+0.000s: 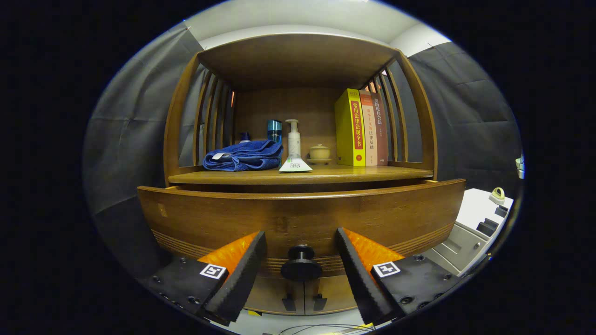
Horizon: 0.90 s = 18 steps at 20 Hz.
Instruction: Pull open the drawer, take out the items inside it, and place them on the countertop above the cabinet.
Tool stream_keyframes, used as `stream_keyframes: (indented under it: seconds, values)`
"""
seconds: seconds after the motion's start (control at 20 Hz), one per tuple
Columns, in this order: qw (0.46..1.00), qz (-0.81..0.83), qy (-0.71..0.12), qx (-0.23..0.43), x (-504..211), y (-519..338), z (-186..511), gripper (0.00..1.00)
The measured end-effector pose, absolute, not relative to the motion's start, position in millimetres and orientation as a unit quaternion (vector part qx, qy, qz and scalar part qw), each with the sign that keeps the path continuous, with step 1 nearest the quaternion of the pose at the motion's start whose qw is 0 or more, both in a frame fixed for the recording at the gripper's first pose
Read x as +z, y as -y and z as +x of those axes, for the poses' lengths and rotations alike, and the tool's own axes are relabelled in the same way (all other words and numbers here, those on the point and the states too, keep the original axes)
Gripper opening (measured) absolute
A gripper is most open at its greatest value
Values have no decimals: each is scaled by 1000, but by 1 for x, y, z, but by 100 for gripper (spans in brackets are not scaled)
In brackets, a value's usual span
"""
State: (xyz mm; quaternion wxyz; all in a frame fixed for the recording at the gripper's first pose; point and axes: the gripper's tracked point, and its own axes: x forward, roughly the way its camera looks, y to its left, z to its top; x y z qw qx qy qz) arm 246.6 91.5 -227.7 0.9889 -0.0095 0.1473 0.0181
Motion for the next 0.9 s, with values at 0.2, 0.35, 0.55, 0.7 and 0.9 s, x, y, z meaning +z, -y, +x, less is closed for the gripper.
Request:
stream_keyframes:
  seconds: [0.2,0.35,0.55,0.7,0.9]
  values:
    - [989,-13,-146,18,-232,-94,268,99]
    - [989,-10,-148,18,-235,-94,281,99]
    - [989,-12,-149,19,-237,-94,296,99]
    - [988,-11,-151,19,-239,-95,305,99]
    - [989,-6,-144,20,-239,-95,307,99]
